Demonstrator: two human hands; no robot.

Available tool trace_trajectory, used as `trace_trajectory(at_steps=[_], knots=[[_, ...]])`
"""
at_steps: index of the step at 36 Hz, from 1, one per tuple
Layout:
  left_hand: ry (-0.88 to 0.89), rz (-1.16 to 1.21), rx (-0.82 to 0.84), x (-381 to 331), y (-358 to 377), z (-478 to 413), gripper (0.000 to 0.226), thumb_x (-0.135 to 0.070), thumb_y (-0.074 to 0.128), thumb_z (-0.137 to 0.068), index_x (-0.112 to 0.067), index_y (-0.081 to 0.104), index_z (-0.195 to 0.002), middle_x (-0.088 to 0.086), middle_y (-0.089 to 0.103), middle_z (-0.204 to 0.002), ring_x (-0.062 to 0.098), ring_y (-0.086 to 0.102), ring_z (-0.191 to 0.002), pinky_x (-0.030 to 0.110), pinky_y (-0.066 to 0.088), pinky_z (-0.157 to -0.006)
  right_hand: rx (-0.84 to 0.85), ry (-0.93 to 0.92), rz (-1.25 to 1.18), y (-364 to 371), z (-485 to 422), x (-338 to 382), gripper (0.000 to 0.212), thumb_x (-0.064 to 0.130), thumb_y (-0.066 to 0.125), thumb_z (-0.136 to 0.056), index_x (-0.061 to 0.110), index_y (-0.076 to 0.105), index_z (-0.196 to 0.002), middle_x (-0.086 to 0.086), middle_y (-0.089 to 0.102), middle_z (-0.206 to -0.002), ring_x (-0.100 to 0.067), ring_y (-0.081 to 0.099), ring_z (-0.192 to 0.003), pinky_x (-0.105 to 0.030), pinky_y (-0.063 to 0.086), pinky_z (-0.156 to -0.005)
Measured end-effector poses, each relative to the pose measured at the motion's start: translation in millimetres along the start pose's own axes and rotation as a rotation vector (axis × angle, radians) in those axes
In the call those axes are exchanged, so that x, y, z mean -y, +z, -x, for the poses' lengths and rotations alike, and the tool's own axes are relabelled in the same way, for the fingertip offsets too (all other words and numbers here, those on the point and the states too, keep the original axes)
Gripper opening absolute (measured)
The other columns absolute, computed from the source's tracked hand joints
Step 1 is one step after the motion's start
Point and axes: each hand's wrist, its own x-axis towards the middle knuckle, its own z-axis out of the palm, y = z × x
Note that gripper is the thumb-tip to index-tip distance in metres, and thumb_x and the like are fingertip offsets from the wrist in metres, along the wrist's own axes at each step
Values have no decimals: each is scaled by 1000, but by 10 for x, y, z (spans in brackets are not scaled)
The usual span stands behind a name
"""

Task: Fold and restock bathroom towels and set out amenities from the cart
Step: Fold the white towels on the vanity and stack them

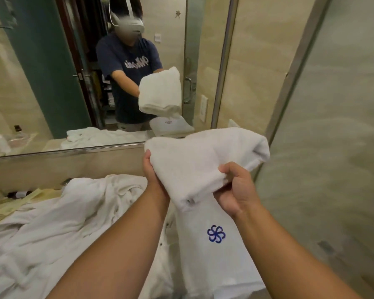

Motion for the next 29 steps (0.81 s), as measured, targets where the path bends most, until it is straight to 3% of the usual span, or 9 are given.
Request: trace_trajectory(at_steps=[3, 6, 8, 10, 12, 15, 20, 24, 29], knots=[[-33, -40, 28, 191, 210, -121, 41, -58, 47, -94, -24, 61, -75, 0, 62, -58, 25, 63, -75, 39, 48, -81, -40, 3, -16, -280, 48, 85, 44, -12, 42, -83, 0, 67, -117, -14, 74, -114, -30, 69, -102, -42, 53, -100], [-79, -67, 44, 508, 154, -245, 41, -29, 45, -99, -20, 62, -62, 1, 60, -57, 18, 59, -51, 22, 47, -57, -98, 94, -35, -715, 51, -19, 54, -10, 47, -74, -1, 67, -123, -15, 73, -120, -31, 72, -103, -42, 57, -93], [-98, -208, -35, 769, -68, -352, 20, -28, 55, -94, -17, 63, -79, 14, 69, -81, 23, 61, -64, 26, 50, -65, -186, 225, -57, -1090, 27, -179, 54, -9, 48, -73, -1, 66, -124, -19, 73, -120, -36, 72, -105, -46, 59, -89], [-272, -369, 0, 1106, -364, -460, 34, -45, 67, -86, -13, 72, -99, 27, 71, -115, 32, 69, -87, 41, 56, -83, -310, 394, -49, -1505, 26, -367, 47, -8, 48, -79, -5, 63, -123, -25, 72, -117, -41, 67, -107, -51, 57, -85], [-415, -512, 12, 1406, -596, -447, 53, -44, 79, -81, -8, 71, -119, 24, 71, -122, 39, 72, -106, 54, 57, -92, -374, 551, 98, -1842, 83, -517, 38, -4, 55, -77, -7, 63, -114, -25, 73, -102, -41, 65, -95, -53, 57, -79], [-378, -580, -15, 1675, -753, -420, 66, -14, 88, -76, -7, 59, -135, 19, 73, -119, 42, 73, -104, 65, 57, -86, -383, 618, 214, -2096, 123, -570, 42, 5, 67, -68, 0, 63, -110, -21, 72, -88, -35, 62, -78, -41, 55, -66], [-295, -637, -49, 1674, -729, -504, 46, -11, 75, -91, -14, 58, -134, 12, 74, -119, 34, 74, -103, 50, 62, -81, -589, 395, 193, -2072, -129, -370, 59, 42, 81, -65, 11, 67, -113, -15, 74, -109, -40, 67, -104, -54, 53, -99], [-253, -660, -36, 1679, -645, -351, 32, -17, 69, -99, -17, 58, -128, 8, 74, -117, 30, 72, -103, 44, 61, -80, -673, 219, 195, -2234, -340, -274, 78, 58, 85, -46, 22, 69, -114, -5, 73, -112, -34, 67, -103, -53, 54, -97], [-169, -742, -88, 1823, -765, -327, 44, -35, 68, -97, -17, 52, -133, 4, 68, -122, 28, 68, -108, 53, 56, -97, -648, 172, 233, -2182, -368, -55, 70, 64, 80, -52, 21, 76, -107, -5, 77, -106, -34, 70, -99, -53, 55, -97]])
